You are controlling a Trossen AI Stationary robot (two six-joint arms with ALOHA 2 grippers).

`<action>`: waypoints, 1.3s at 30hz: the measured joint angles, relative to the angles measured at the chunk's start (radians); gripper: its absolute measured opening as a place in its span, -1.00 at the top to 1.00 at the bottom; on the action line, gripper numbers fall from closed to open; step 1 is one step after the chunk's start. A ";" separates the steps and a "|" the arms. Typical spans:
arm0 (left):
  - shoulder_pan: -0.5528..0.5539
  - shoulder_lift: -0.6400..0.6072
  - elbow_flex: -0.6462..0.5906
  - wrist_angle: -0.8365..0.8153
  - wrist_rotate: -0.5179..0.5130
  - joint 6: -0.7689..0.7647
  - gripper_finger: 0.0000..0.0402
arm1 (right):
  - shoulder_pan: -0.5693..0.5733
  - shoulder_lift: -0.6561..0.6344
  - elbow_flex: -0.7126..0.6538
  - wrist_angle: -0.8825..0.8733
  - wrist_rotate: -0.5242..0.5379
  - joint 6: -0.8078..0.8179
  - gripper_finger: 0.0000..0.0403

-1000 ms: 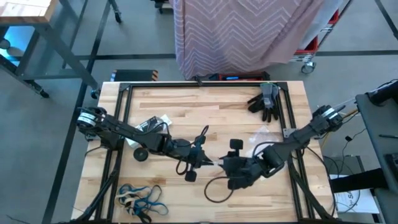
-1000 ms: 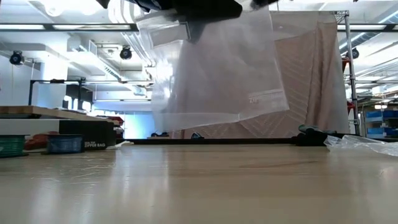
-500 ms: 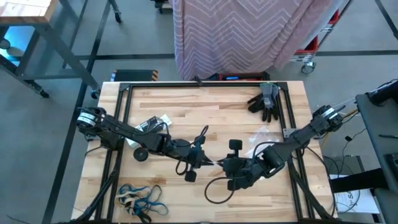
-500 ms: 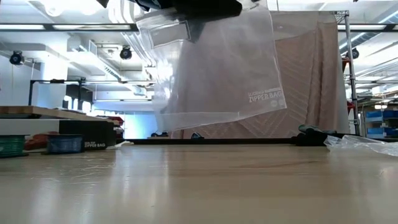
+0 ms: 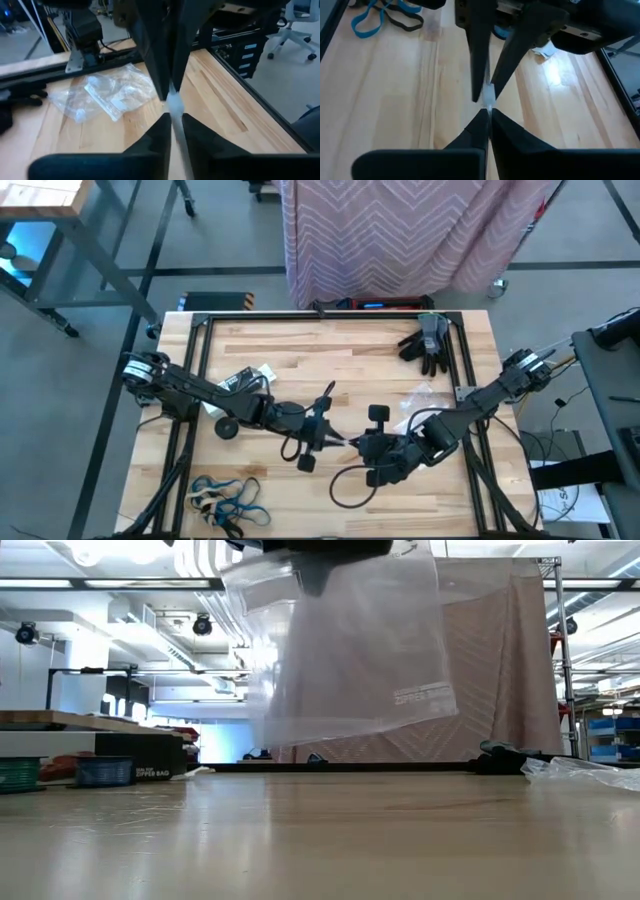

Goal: Sort rubber bands
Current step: Open the transparent zip bag

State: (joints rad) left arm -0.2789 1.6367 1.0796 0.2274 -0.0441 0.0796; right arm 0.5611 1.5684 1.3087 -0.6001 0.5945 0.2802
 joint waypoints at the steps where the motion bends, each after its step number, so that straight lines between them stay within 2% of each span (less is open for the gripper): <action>1: -0.001 0.000 0.001 0.007 0.000 0.012 0.76 | -0.002 0.000 0.000 0.000 0.000 0.001 1.00; 8: -0.001 0.000 0.001 0.017 -0.051 0.041 0.46 | -0.022 0.000 0.000 -0.001 -0.002 0.018 1.00; 13: -0.001 0.000 0.001 0.020 -0.060 0.047 0.40 | -0.040 0.000 0.000 -0.001 -0.038 0.044 1.00; 18: -0.001 0.000 0.001 0.020 -0.080 0.038 0.50 | -0.045 0.000 0.000 0.000 -0.050 0.051 1.00; 27: -0.002 0.000 0.001 0.018 -0.081 0.035 0.95 | -0.045 0.000 0.000 0.001 -0.053 0.062 1.00; 34: -0.002 -0.016 0.001 -0.026 -0.086 0.013 0.82 | -0.045 -0.003 0.000 0.000 -0.053 0.071 1.00; 39: -0.009 -0.044 0.001 -0.076 -0.127 0.008 0.85 | -0.042 -0.011 0.000 0.000 -0.053 0.072 1.00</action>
State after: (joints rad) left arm -0.2883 1.5925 1.0801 0.1510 -0.1716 0.0878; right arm 0.5190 1.5578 1.3087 -0.6003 0.5418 0.3519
